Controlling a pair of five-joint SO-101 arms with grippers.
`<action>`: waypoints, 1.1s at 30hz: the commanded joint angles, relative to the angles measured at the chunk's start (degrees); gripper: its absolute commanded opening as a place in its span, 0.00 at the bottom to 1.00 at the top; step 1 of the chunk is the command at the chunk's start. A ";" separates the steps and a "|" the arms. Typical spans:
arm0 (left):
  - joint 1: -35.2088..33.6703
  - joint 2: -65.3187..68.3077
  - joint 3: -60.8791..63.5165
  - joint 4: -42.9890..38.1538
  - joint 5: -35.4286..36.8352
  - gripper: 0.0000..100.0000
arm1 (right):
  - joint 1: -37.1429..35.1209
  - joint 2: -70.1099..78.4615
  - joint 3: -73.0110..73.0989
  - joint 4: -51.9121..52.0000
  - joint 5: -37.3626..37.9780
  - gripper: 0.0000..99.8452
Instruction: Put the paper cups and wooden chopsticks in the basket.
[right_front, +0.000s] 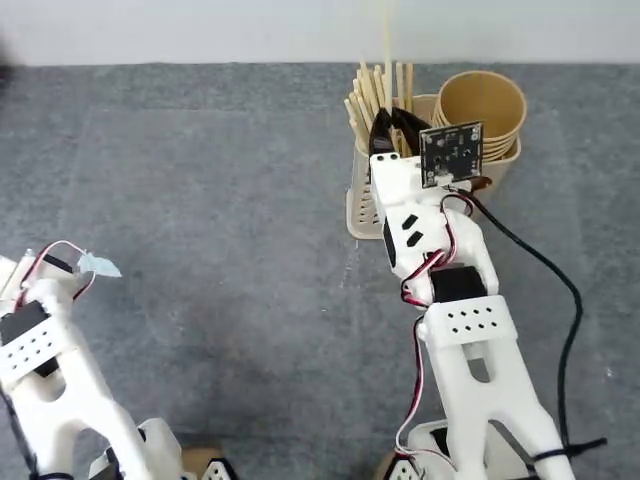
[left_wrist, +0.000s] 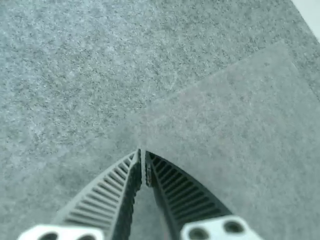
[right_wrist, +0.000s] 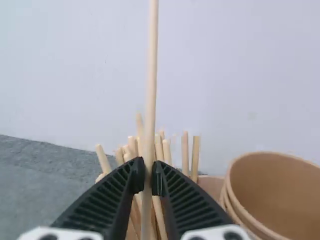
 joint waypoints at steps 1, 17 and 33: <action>0.53 -1.58 -0.48 -0.70 0.26 0.01 | 1.54 -2.68 -3.08 -1.54 -3.52 0.01; 0.53 -1.58 -0.13 -0.70 0.26 0.01 | 3.65 13.93 -7.74 -15.87 -5.10 0.01; 4.13 -2.02 1.01 -0.70 0.26 0.01 | 1.10 -1.10 -6.95 10.86 -5.27 0.03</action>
